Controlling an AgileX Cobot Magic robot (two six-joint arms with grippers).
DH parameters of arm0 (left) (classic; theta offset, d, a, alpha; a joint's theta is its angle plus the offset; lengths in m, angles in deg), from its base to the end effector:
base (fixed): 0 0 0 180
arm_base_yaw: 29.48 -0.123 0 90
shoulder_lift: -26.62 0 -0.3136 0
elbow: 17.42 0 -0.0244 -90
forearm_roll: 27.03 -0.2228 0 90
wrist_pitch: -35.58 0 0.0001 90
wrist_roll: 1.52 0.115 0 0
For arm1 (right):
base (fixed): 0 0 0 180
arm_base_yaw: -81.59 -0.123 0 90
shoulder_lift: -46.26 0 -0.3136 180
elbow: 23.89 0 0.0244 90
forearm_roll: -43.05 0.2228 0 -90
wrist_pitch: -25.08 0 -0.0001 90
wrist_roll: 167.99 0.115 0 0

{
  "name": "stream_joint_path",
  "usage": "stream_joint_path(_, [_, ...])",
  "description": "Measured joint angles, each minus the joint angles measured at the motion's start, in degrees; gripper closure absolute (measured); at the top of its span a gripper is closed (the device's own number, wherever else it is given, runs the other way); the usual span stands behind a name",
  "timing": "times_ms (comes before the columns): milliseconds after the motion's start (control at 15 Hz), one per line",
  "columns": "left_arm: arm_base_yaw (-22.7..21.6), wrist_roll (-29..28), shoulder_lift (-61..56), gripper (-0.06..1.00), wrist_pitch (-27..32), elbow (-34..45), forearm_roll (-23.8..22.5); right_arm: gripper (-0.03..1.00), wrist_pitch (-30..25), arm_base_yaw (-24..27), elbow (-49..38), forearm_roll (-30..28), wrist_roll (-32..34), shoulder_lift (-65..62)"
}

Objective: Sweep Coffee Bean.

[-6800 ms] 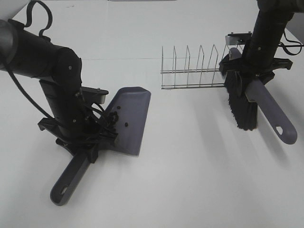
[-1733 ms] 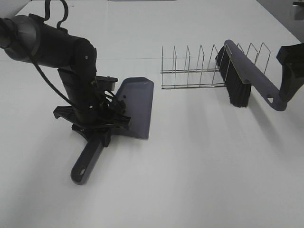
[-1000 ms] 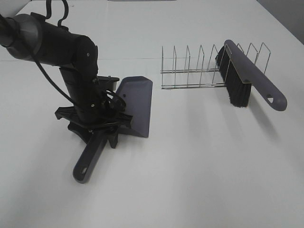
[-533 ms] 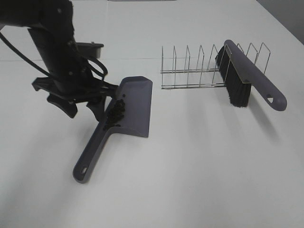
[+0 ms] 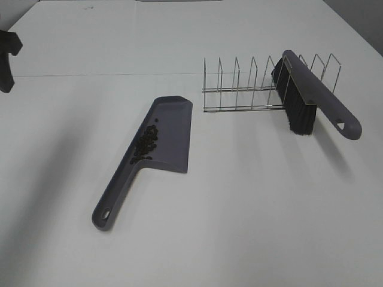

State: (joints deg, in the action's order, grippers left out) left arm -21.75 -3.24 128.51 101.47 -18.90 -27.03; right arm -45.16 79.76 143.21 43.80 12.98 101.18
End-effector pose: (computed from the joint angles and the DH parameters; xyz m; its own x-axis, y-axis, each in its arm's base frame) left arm 0.3124 -0.0424 0.3019 -0.9663 0.1009 -0.2367 0.1055 0.9944 -0.0071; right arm 0.0936 0.0044 0.4007 -0.7441 -0.0024 -0.6680 -0.0243 0.9994 0.0234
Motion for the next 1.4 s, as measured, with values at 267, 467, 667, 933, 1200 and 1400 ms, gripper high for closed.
stream_joint_path(267, [0.0,0.0,-16.3,0.37,-3.0,15.8,0.0,0.22,0.1,0.0,-2.8,0.0,0.0,-8.1])
stream_joint_path(467, [0.0,-1.0,-27.4,0.37,-5.4,24.8,-1.1,0.22,0.1,0.0,-10.0,0.0,-0.4,-14.7])
stream_joint_path(667, [0.0,-3.6,-42.1,0.37,-6.1,32.8,-7.7,0.22,0.0,0.0,-20.9,0.0,-0.5,-24.5])
stream_joint_path(933, [0.0,-3.8,-59.0,0.37,-6.1,38.0,-10.0,0.22,0.0,0.0,-28.9,-0.2,-2.3,-34.2])
stream_joint_path(1200, [0.0,-3.8,-73.2,0.37,-6.0,41.8,-9.1,0.22,-0.1,0.0,-35.1,-0.7,-4.5,-43.1])
stream_joint_path(1400, [0.0,-3.2,-84.4,0.37,-6.0,45.6,-4.6,0.22,-0.1,0.0,-35.5,-0.7,-4.6,-48.1])
